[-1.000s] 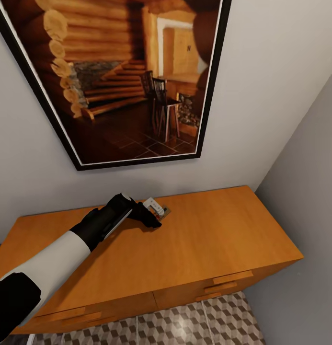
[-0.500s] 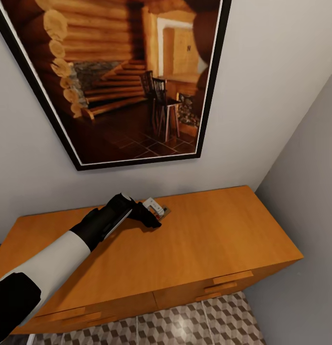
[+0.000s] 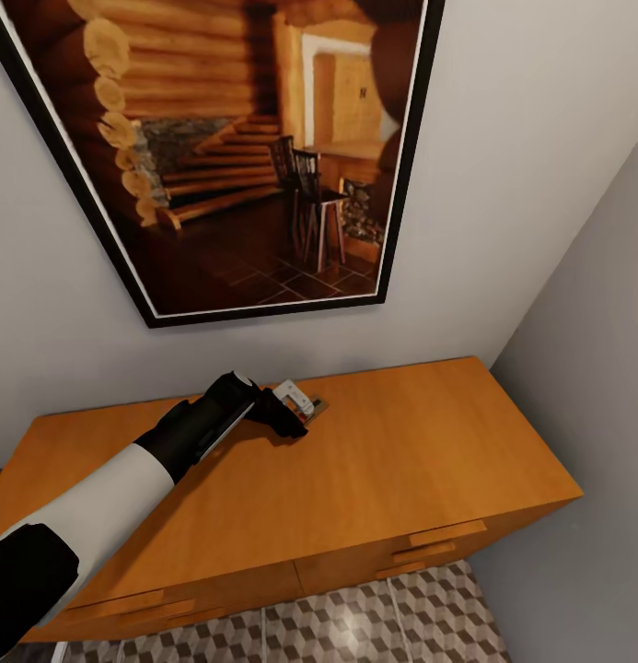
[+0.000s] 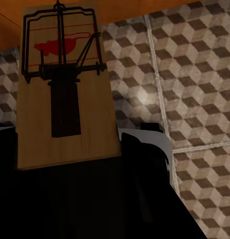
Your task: Take the four mousetraps from the cabinet in the bathroom and place them on the bathroom floor. Make sure all four end up on the same floor surface, and ensure that at least two of them are either under or directly next to the same bathroom sink.
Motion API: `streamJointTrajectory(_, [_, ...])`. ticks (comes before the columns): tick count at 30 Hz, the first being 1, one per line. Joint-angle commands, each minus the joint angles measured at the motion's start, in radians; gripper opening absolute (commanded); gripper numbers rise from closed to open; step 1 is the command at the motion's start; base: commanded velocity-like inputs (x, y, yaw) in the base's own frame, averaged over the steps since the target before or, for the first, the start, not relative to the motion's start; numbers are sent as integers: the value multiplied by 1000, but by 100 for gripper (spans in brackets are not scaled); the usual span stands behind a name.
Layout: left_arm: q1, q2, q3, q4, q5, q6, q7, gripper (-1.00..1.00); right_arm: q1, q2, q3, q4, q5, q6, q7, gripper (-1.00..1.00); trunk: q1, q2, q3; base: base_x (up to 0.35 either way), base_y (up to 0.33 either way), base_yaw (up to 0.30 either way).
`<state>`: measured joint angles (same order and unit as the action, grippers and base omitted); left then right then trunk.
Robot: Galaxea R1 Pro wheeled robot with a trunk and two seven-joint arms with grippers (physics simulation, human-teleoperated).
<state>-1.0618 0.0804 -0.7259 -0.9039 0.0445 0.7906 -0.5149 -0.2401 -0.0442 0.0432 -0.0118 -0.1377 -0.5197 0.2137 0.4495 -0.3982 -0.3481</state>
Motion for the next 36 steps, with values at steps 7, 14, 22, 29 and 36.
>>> streamJointTrajectory(7, [-1,1,-3,-1,3,7,1,100,-1,0,4,1,-14,-3,9,-100,1,-2,-2,0,0,0])
streamJointTrajectory(14, [-1,1,-3,-2,3,7,1,100,-1,0,4,1,-14,-3,9,-100,1,-2,-2,0,0,0])
streamJointTrajectory(22, [-1,1,-3,-2,3,7,1,100,-1,0,4,1,-14,-3,9,-100,1,-2,-8,0,0,0])
streamJointTrajectory(29, [-1,1,-3,-4,3,7,1,100,-1,-1,4,1,-14,-3,9,-100,1,-2,-15,0,0,0])
streamJointTrajectory(36, [-1,1,-4,-3,3,7,1,100,-1,0,4,1,-14,-3,9,-100,1,-2,-22,0,0,0])
